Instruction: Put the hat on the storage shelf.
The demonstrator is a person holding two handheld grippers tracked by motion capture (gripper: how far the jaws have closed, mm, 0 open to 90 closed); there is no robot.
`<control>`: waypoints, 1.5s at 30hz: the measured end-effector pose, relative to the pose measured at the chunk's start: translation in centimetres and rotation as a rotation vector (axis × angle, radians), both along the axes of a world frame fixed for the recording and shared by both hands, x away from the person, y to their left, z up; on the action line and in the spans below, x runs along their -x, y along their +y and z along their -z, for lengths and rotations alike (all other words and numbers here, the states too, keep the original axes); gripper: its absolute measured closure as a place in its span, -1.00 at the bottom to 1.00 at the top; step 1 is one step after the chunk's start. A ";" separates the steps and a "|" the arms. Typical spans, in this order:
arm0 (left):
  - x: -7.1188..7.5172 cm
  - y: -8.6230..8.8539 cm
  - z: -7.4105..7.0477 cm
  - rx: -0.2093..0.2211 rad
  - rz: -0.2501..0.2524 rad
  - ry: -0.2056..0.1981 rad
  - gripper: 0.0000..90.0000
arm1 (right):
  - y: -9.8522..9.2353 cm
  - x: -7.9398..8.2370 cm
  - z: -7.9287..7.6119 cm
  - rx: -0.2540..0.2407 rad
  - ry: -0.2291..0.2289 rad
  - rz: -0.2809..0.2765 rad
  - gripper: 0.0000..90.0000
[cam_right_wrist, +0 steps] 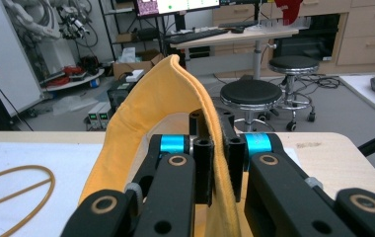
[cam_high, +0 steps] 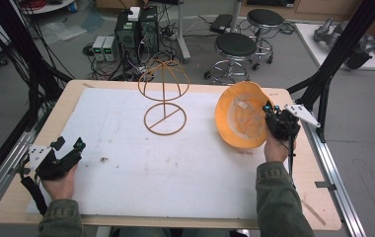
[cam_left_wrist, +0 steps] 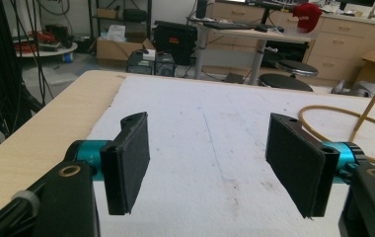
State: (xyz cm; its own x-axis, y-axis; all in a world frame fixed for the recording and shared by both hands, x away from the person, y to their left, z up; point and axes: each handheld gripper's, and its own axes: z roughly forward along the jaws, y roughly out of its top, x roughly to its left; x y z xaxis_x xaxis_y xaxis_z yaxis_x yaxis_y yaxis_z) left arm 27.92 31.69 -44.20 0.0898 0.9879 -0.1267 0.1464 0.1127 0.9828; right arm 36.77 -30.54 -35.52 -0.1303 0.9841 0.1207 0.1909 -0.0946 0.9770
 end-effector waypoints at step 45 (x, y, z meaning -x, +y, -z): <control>0.1 0.1 -0.1 0.003 -0.012 -0.021 -0.26 | 4.1 -0.4 -9.8 0.018 -0.355 -0.077 0.92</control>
